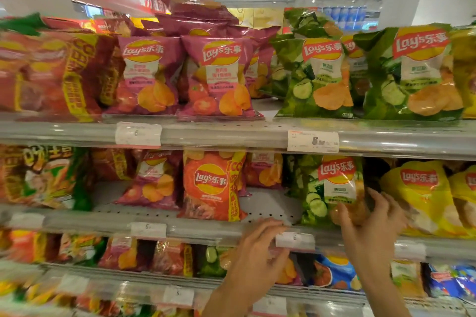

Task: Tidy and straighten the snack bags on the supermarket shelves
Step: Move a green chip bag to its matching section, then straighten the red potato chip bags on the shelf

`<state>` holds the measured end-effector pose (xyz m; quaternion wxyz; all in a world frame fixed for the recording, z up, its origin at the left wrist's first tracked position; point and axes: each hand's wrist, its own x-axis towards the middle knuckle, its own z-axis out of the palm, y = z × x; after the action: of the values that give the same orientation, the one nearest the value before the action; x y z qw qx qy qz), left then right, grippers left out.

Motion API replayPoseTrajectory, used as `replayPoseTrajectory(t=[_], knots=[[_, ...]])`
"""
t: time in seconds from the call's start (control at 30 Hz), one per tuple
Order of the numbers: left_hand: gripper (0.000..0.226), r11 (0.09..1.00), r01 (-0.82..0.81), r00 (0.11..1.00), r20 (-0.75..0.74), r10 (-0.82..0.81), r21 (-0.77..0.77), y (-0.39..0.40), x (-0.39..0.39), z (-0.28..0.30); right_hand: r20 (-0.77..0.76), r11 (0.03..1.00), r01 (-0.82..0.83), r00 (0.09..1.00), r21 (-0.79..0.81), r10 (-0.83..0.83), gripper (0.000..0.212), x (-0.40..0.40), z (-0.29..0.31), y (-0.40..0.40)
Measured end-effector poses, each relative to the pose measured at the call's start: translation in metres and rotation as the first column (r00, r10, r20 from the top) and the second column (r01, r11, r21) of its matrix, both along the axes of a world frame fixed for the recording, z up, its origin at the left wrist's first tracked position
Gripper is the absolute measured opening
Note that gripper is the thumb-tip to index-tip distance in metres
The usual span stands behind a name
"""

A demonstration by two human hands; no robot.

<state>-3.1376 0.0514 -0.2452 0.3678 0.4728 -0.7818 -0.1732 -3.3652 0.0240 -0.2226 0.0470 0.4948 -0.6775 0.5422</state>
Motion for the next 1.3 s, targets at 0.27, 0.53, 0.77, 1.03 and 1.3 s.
replayPoseTrajectory(t=[0.27, 0.53, 0.77, 1.03, 1.3], knots=[[0.015, 0.964, -0.258, 0.895, -0.360, 0.263, 0.063, 0.007, 0.140, 0.017, 0.045, 0.981, -0.184, 0.981, -0.065, 0.187, 0.039, 0.137, -0.006, 0.006], [0.019, 0.893, -0.450, 0.827, -0.374, 0.419, 0.007, -0.019, 0.252, 0.033, 0.285, 0.882, -0.467, 0.856, 0.068, 0.431, 0.073, 0.234, 0.002, -0.007], [0.022, 0.856, -0.510, 0.844, -0.242, 0.479, -0.084, -0.049, 0.283, 0.047, 0.370, 0.856, -0.494, 0.832, 0.154, 0.413, 0.095, 0.244, 0.013, -0.013], [0.090, 0.819, -0.440, 0.851, -0.121, 0.511, 0.369, -0.102, 0.287, 0.064, 0.453, 0.748, -0.621, 0.750, 0.233, 0.482, 0.116, 0.233, 0.026, -0.040], [0.078, 0.677, -0.218, 0.822, -0.242, 0.516, 0.703, -0.124, 0.299, 0.072, 0.520, 0.704, -0.677, 0.689, 0.213, 0.505, 0.101, 0.229, 0.031, -0.047]])
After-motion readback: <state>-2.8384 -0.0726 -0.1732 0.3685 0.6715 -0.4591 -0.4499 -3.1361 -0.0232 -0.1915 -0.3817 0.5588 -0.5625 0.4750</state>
